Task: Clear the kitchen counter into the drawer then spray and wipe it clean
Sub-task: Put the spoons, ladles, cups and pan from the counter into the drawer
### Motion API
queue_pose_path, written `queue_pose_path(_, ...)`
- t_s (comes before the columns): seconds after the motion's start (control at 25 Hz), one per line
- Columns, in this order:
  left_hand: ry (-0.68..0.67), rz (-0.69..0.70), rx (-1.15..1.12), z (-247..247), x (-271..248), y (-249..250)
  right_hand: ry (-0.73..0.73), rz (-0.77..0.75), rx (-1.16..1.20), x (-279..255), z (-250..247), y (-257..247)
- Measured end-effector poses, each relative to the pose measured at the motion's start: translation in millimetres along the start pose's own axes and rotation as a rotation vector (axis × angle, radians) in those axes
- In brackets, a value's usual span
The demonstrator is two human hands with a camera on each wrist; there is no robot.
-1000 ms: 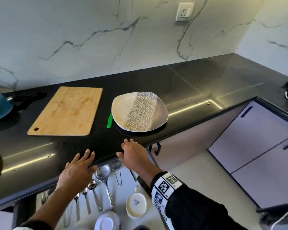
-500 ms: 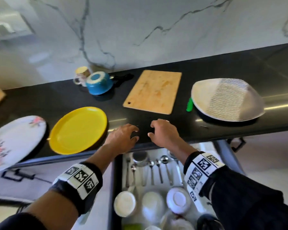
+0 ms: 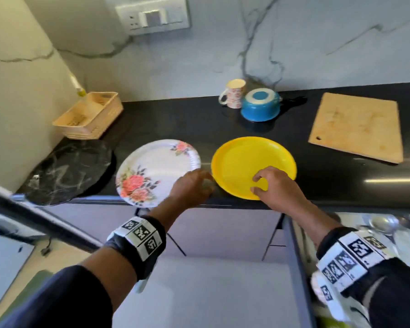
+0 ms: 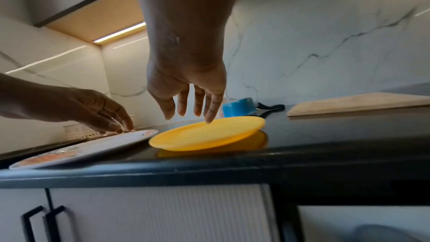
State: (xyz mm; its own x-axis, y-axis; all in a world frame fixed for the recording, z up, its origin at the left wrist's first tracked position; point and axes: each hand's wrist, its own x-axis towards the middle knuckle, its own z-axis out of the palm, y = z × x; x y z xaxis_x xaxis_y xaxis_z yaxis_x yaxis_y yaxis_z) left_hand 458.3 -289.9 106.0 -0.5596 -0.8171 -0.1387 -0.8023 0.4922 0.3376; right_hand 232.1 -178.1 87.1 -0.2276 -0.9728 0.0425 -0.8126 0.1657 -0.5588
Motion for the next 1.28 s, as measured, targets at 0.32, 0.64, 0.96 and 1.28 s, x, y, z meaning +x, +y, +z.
queue_pose_path(0.32, -0.042, -0.109, -0.014, -44, 1, -107, 0.014, 0.004, -0.095, 82, 12, -99)
queue_pose_path(0.64, -0.036, -0.022, -0.007, -66, 122, -122, 0.046, 0.090, -0.059, 217, 2, -71)
queue_pose_path(0.96, -0.130, 0.055, 0.076, -66, 260, -133, 0.104, 0.174, -0.209, 385, -2, -33)
queue_pose_path(1.28, -0.282, -0.127, 0.107, -57, 309, -183, 0.252, 0.344, -0.456, 470, 15, -6)
